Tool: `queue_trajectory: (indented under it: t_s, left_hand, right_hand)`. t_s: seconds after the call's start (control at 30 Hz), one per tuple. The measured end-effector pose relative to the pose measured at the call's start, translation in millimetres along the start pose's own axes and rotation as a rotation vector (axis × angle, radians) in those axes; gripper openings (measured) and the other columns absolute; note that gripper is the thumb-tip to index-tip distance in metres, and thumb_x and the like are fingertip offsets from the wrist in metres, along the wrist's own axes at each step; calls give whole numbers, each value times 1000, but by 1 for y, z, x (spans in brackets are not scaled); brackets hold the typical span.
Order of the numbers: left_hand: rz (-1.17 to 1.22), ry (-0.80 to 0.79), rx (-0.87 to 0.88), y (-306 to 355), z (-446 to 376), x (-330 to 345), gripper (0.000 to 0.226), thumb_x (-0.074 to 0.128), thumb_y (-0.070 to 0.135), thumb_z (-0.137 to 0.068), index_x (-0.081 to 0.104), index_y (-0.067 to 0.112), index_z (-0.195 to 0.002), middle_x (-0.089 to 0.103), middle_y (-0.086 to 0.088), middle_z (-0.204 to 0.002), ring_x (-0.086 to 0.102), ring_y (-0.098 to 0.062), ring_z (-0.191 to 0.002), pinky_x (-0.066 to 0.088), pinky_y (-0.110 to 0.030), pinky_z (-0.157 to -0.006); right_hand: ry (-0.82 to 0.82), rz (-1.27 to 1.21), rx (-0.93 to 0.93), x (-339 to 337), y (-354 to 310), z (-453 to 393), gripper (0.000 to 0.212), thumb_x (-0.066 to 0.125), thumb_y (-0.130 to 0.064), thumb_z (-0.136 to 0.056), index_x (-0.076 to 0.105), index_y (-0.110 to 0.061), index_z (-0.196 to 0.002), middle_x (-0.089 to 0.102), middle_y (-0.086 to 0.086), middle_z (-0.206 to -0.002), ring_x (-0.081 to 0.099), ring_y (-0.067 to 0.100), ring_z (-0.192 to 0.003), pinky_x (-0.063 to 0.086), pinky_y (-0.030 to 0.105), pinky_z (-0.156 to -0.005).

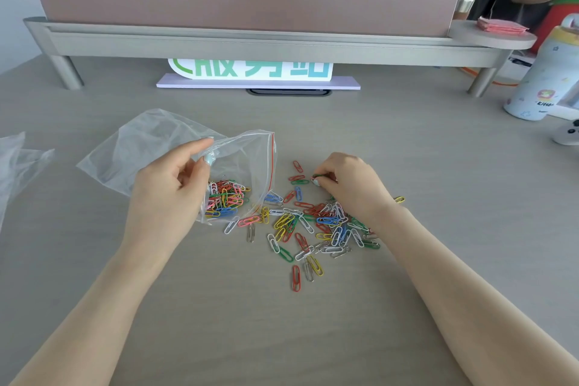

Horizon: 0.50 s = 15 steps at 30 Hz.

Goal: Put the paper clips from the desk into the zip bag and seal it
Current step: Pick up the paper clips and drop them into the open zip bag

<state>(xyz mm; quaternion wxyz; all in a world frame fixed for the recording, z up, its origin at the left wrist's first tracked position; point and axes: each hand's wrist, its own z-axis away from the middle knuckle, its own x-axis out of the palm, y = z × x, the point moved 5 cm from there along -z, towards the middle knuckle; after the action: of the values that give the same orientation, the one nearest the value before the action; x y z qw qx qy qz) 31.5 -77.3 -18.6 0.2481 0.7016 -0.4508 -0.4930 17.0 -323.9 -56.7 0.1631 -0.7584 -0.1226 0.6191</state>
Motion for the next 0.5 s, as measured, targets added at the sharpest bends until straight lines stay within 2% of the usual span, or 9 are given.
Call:
queue_trajectory:
  t_s: [0.13,0.27,0.37,0.5]
  left_hand:
    - [11,9,-1,0,0,0,36,48,11,-90,63,32,-115,57,-12,-67,42,-7,-46,32,-10,-46]
    - [22,21,-21,-2,-1,-1,36,48,11,-89,63,33,-114,46,2,-56,40,-7,-47,31,-9,-45]
    - [31,16,-38,-4,-2,0,37,47,10,-89,63,32,-114,45,10,-50,38,-7,-45,30,-9,-44]
    - [23,-8,-37,-3,-2,2,36,47,9,-90,63,29,-114,46,12,-50,39,-5,-45,30,-8,-45]
  right_hand:
    - [-3,19,-9,1,0,2,16,51,-17,-90,64,-9,-95,58,8,-100,54,25,-91,38,31,-72]
    - [16,-97,15,-2,8,3,14,53,-15,-89,65,-8,-88,57,4,-88,51,20,-81,39,30,-71]
    - [41,-207,68,-6,15,5,12,56,-14,-88,66,-9,-86,57,0,-79,48,12,-69,35,12,-59]
    - [42,-306,106,-7,17,6,13,57,-17,-89,68,-10,-89,62,3,-77,49,14,-67,34,8,-53]
